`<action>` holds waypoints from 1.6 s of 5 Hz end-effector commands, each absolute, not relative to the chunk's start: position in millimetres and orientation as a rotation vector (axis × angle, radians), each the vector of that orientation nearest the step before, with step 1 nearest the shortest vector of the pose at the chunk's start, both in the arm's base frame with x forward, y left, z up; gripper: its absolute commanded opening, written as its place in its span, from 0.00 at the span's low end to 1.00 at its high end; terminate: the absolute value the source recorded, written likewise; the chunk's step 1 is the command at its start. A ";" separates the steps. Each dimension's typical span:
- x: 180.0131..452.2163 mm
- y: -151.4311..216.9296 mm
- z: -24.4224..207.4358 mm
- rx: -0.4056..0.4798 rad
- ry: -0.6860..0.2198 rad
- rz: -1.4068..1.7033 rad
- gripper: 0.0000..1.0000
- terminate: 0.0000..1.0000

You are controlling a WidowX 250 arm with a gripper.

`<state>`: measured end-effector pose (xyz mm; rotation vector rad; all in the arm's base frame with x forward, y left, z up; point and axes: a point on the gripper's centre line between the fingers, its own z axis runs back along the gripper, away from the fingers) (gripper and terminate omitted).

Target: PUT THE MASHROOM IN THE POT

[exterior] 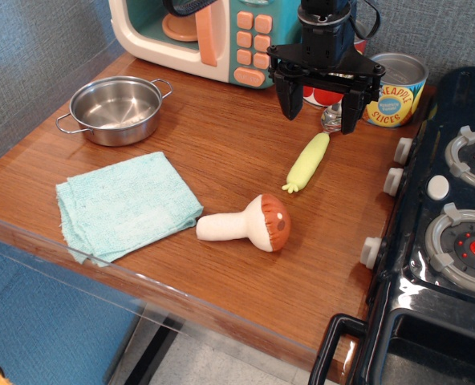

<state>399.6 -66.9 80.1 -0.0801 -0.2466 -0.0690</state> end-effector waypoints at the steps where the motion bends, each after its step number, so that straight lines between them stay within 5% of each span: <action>1: 399.6 -66.9 80.1 -0.080 -0.247 -0.069 1.00 0.00; 4: 304.1 -28.9 83.1 -0.151 -0.245 -0.236 1.00 0.00; 8: 299.2 -60.1 62.6 -0.219 -0.231 -0.276 1.00 0.00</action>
